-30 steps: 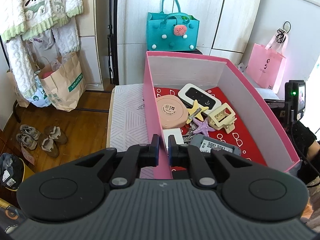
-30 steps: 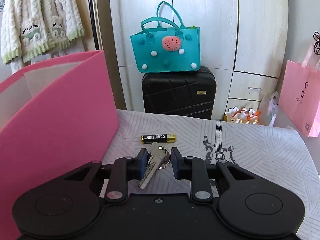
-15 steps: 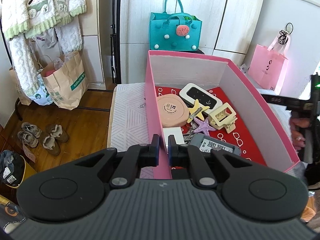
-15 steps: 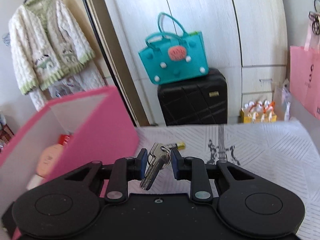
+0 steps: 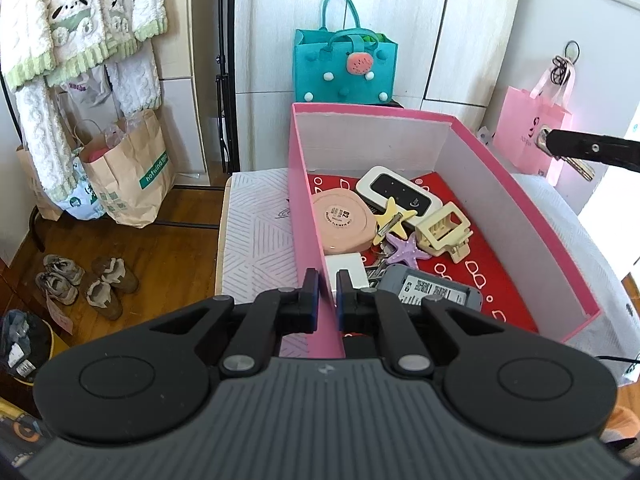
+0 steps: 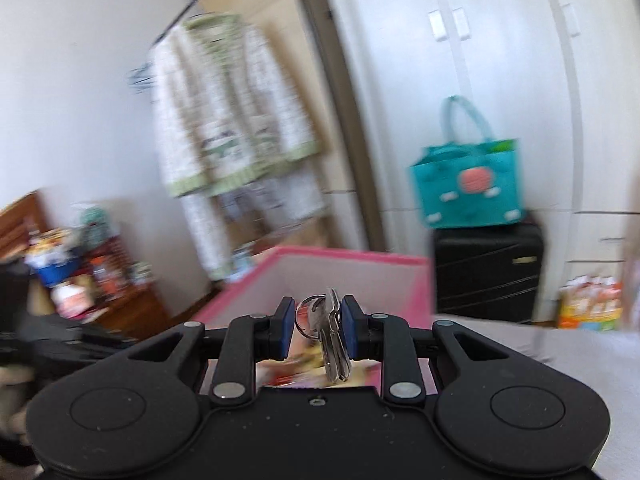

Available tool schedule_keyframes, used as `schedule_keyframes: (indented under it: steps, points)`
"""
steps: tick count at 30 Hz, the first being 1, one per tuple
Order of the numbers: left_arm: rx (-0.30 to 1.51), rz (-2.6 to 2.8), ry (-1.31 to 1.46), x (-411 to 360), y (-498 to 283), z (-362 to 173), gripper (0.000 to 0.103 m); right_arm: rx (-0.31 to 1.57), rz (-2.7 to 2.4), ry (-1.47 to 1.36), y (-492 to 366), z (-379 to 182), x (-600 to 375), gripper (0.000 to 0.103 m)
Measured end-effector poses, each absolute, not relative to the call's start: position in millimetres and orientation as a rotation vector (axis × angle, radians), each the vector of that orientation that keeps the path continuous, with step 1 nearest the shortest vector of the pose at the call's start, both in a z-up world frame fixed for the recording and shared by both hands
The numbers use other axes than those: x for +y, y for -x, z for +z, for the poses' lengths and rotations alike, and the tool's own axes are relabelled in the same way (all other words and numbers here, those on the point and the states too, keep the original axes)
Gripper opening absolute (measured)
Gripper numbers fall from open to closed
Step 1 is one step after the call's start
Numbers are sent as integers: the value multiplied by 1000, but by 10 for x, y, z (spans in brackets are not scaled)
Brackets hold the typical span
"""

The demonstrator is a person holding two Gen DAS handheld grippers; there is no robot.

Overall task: Organize rigid objects
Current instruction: 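Carry the keys into the pink box and release them, then move the right tool to the AA battery and close on it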

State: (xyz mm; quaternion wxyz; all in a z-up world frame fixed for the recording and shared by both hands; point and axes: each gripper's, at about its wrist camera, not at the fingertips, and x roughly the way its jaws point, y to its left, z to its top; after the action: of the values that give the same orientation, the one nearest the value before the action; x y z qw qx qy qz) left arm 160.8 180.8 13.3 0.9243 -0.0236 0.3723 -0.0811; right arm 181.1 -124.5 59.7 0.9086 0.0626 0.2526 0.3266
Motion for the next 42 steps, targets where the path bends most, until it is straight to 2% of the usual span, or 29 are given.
schedule_keyframes:
  steps: [9,14,20,26,30,38,42]
  points:
    - [789,-166,-63,1701,-1624,181,8,757,803,-70,-1941,238,-668,30]
    - [786,-167,-62,1698,-1612,183,8,814,830,-98,-2004,87,-641,31]
    - [787,-164,-57,1699,-1617,182,8,745,796,-210,-1996,211,-989,32]
    - [789,-159,-57,1696,-1614,184,8,668,588,-176,-2117,251,-1376,32]
    - [803,-152,-57,1688,-1639,196,8,658,470,-111,-2416,106,-1614,37]
    - [815,-132,-74,1641,-1661,209,8,714,437,-193,-2952,-288,-2000,39]
    - [826,-132,-93,1622,-1694,217,8,743,424,-126,-3067,-398,-1983,39]
